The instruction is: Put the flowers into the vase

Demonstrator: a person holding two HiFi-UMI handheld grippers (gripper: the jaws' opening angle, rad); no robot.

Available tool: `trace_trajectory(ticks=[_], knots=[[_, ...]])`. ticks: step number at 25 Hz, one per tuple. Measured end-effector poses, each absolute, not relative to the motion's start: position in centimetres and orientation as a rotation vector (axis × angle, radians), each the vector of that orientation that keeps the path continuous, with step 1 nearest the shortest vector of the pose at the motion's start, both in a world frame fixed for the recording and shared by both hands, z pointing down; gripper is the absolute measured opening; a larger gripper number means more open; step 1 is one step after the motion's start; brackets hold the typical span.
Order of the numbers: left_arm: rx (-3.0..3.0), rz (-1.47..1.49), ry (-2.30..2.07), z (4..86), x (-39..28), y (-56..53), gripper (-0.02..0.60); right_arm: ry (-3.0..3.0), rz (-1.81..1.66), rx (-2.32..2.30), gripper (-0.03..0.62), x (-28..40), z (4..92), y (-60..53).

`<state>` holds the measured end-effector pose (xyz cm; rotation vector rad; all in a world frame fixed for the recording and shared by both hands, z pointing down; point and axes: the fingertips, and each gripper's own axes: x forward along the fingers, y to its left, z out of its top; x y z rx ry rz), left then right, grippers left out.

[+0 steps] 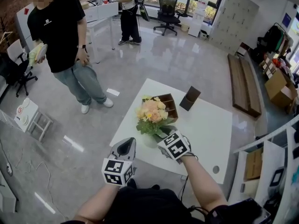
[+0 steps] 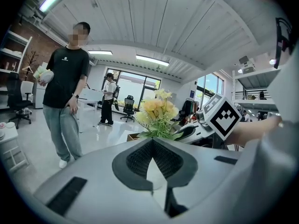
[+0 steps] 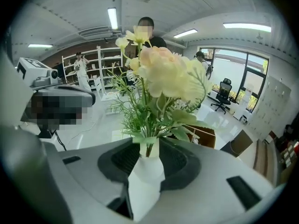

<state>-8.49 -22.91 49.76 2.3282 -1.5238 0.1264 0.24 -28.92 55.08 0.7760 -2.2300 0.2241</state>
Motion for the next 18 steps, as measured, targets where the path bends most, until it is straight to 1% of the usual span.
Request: trace_trajectory(ticks=[5,13,16,18], knots=[[2.347,0.133,-1.501,49.7,-7.8,-22.8,0.006,-2.222,0.252,0.776,0.150,1.2,55.1,-28.2],[2.368,0.151,-1.475,49.5,-6.3,-23.3,0.006,-2.300,0.383,0.859,0.149,3.8,54.3,-26.8],[2.379,0.161,-1.460,49.5,-5.7,-23.3,0.006,-2.358,0.400,1.025,0.110,6.0,52.8,-26.5],[2.391,0.170,-1.449,49.4,-5.1,-23.3,0.006,-2.388,0.387,1.168,0.073,7.3,51.5,-26.6]])
